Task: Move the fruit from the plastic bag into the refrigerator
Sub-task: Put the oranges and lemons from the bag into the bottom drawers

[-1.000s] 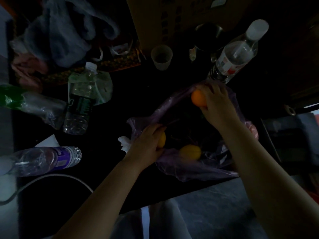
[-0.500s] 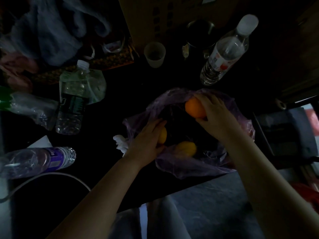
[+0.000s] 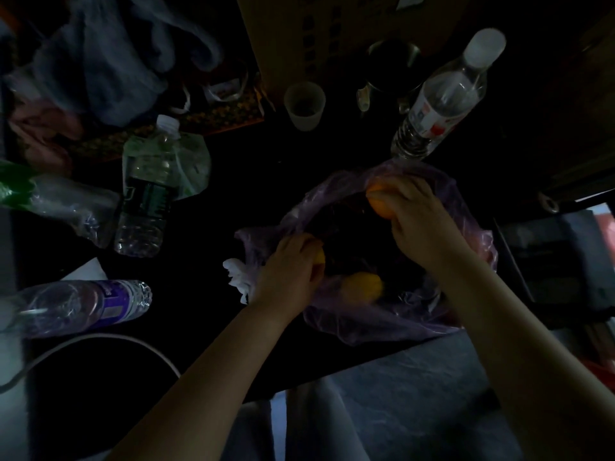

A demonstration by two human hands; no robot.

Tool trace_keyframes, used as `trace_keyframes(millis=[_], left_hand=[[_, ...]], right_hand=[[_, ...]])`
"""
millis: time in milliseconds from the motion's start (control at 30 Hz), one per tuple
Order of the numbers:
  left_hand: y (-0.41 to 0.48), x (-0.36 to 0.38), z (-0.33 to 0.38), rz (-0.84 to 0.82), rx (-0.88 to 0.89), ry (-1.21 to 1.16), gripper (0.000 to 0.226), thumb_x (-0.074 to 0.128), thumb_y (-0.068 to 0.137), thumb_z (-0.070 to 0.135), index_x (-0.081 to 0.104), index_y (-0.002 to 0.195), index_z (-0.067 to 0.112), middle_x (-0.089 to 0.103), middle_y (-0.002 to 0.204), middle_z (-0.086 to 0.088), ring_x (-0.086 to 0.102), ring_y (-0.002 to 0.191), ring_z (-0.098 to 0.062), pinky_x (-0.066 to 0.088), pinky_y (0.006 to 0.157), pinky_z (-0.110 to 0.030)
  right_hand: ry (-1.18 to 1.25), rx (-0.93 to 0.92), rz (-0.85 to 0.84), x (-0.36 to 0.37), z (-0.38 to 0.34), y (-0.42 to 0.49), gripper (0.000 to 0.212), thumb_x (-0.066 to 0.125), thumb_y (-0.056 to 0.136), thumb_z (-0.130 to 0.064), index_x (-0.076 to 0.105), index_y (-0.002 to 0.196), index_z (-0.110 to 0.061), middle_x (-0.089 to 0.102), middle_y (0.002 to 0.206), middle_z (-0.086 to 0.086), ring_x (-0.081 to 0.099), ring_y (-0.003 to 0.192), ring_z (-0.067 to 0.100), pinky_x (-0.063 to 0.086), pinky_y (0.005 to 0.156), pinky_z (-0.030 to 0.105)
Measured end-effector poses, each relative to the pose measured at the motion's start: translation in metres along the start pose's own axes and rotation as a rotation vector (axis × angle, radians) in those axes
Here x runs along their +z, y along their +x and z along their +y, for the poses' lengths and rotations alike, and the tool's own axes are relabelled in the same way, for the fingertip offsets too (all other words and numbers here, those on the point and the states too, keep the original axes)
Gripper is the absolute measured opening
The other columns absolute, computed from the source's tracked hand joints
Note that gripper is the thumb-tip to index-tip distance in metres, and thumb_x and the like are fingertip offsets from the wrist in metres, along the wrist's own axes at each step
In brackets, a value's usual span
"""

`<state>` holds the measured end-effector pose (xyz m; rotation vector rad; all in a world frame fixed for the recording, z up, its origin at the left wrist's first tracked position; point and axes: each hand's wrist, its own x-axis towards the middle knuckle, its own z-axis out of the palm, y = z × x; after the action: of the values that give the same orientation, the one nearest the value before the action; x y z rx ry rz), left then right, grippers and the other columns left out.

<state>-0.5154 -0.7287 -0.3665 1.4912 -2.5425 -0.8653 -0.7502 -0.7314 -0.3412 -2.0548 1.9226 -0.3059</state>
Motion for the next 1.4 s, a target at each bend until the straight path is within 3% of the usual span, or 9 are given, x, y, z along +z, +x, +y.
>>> trace_keyframes(millis=[100,300,467,633,900,1067,1200,1333,1400], left_hand=[[-0.001,0.0,0.001,-0.052,-0.026,-0.003,0.045,0.054,0.091,0.034,0.047,0.133,0.018,0.041,0.134,0.002,0.036,0.123,-0.017,0.036,0.087,-0.024],[-0.006,0.002,-0.001,-0.126,-0.028,0.101,0.072,0.065,0.084,0.037,0.03,0.145,0.023,0.035,0.142,0.002,0.036,0.128,-0.019,0.043,0.092,-0.033],[-0.011,0.001,0.001,-0.127,-0.026,0.113,0.074,0.065,0.085,0.028,0.024,0.147,0.025,0.031,0.147,0.003,0.036,0.131,-0.02,0.039,0.089,-0.029],[-0.013,-0.007,0.006,-0.087,-0.035,0.068,0.079,0.07,0.08,0.033,0.027,0.146,0.026,0.035,0.143,0.003,0.04,0.127,-0.02,0.042,0.087,-0.031],[-0.02,-0.037,0.026,-0.033,-0.01,-0.024,0.083,0.072,0.078,0.037,0.027,0.146,0.025,0.029,0.148,0.006,0.031,0.134,-0.018,0.037,0.098,-0.031],[-0.029,-0.055,0.036,0.04,0.023,-0.097,0.079,0.073,0.079,0.037,0.03,0.145,0.027,0.03,0.148,0.009,0.028,0.134,-0.012,0.025,0.093,-0.019],[-0.039,-0.067,0.042,0.149,0.083,-0.249,0.074,0.077,0.076,0.032,0.039,0.14,0.024,0.037,0.144,0.007,0.036,0.131,-0.012,0.039,0.099,-0.029],[-0.053,-0.082,0.047,0.198,0.167,-0.332,0.071,0.078,0.075,0.025,0.043,0.137,0.021,0.041,0.141,0.004,0.039,0.128,-0.01,0.04,0.097,-0.025],[-0.062,-0.09,0.048,0.195,0.229,-0.373,0.072,0.08,0.073,0.021,0.045,0.136,0.018,0.043,0.14,0.001,0.038,0.126,-0.006,0.039,0.1,-0.023]], right_hand=[[-0.025,0.063,-0.006,0.0,0.004,0.001,0.074,0.062,0.066,0.007,0.048,0.134,-0.02,0.041,0.138,0.007,0.034,0.123,0.033,0.042,0.097,0.051],[-0.062,0.177,-0.022,0.002,0.007,0.001,0.084,0.075,0.065,-0.007,0.039,0.14,-0.018,0.034,0.141,0.01,0.028,0.125,0.035,0.04,0.096,0.049],[-0.033,0.257,-0.012,0.003,0.007,-0.001,0.078,0.077,0.069,-0.014,0.04,0.138,-0.014,0.041,0.139,0.014,0.034,0.125,0.039,0.038,0.098,0.049],[-0.016,0.265,0.004,0.0,0.0,-0.008,0.08,0.078,0.069,-0.019,0.039,0.139,-0.015,0.041,0.141,0.013,0.035,0.127,0.037,0.037,0.098,0.047],[0.075,0.297,0.029,-0.021,-0.025,-0.027,0.084,0.076,0.075,-0.021,0.03,0.145,-0.021,0.032,0.148,0.009,0.03,0.133,0.034,0.034,0.103,0.046],[0.128,0.307,0.108,-0.041,-0.048,-0.046,0.084,0.077,0.075,-0.02,0.031,0.145,-0.022,0.031,0.149,0.007,0.032,0.134,0.031,0.036,0.102,0.046],[0.172,0.312,0.208,-0.05,-0.07,-0.066,0.083,0.079,0.074,-0.02,0.034,0.143,-0.023,0.033,0.147,0.007,0.037,0.131,0.032,0.04,0.099,0.045],[0.165,0.331,0.281,-0.056,-0.097,-0.089,0.084,0.08,0.073,-0.019,0.034,0.143,-0.023,0.034,0.146,0.006,0.039,0.129,0.03,0.035,0.09,0.031],[0.167,0.328,0.325,-0.058,-0.115,-0.102,0.083,0.08,0.072,-0.02,0.036,0.142,-0.023,0.035,0.146,0.005,0.037,0.13,0.029,0.034,0.09,0.031]])
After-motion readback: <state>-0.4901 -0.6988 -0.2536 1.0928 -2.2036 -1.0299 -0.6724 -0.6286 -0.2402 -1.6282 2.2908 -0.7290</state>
